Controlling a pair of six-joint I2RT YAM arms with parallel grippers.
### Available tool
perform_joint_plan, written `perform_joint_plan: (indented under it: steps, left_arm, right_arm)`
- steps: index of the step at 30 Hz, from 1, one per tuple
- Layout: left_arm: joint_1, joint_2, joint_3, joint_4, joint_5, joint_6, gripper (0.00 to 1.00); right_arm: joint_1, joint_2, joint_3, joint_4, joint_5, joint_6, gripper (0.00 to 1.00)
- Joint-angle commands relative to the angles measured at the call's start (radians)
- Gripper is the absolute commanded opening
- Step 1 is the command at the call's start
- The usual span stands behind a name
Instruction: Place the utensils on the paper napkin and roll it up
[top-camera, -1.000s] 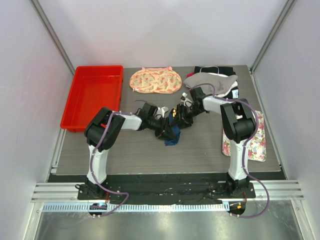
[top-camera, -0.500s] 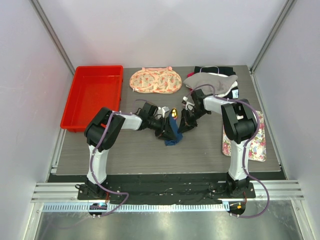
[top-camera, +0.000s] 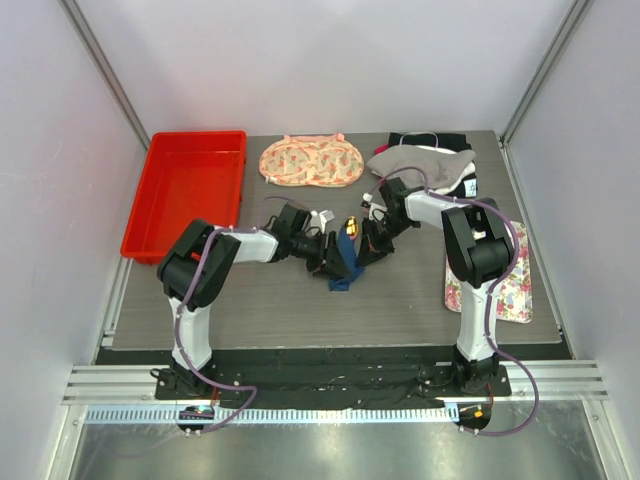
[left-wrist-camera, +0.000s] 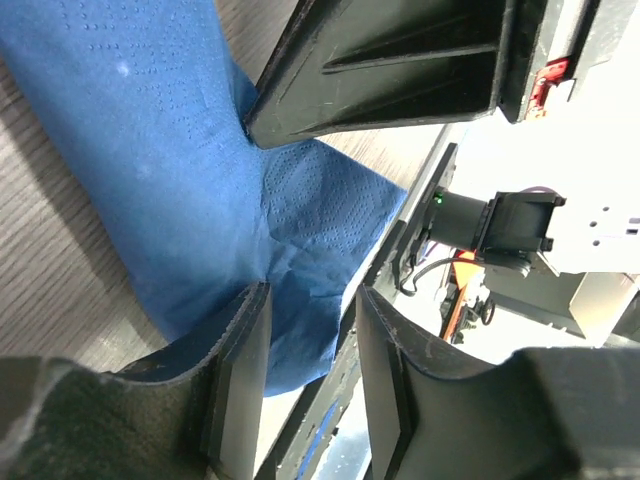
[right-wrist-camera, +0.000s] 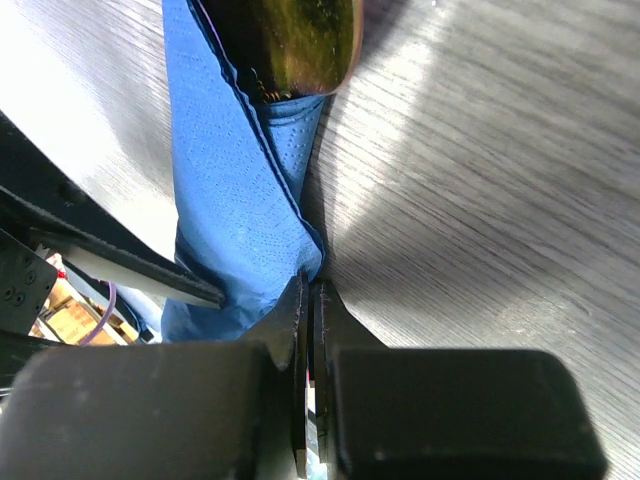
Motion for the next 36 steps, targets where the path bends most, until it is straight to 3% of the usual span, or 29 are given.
perform_joint_plan:
  steps: [1,9,16,20,23,29,36]
  left_arm:
    - [0.006,-0.049,-0.025,0.045,0.019,-0.030,0.43]
    - [0.000,0.000,-0.059,0.070,0.024,-0.042,0.34]
    - [-0.002,0.111,-0.013,-0.059,-0.076,0.045,0.20]
    - [-0.001,0.138,0.005,-0.103,-0.105,0.062,0.15]
    - [-0.001,0.137,0.005,-0.107,-0.113,0.070,0.14]
    - [-0.001,0.135,0.004,-0.107,-0.110,0.077,0.13]
    - [-0.001,0.134,0.001,-0.107,-0.106,0.087,0.13]
  right_arm:
    - [0.008,0.045,-0.013,0.001,0.176,-0.052,0.01]
    - [0.010,0.045,-0.019,0.007,0.190,-0.047,0.01]
    - [0.007,0.012,-0.016,0.021,0.125,-0.029,0.01]
    - [-0.004,-0.025,0.021,0.019,0.104,-0.006,0.16]
    - [-0.012,-0.047,0.064,0.019,0.101,0.011,0.38]
    - [-0.009,-0.015,0.127,0.028,0.131,0.039,0.48]
    - [0.028,0.030,0.133,0.079,0.150,0.076,0.47]
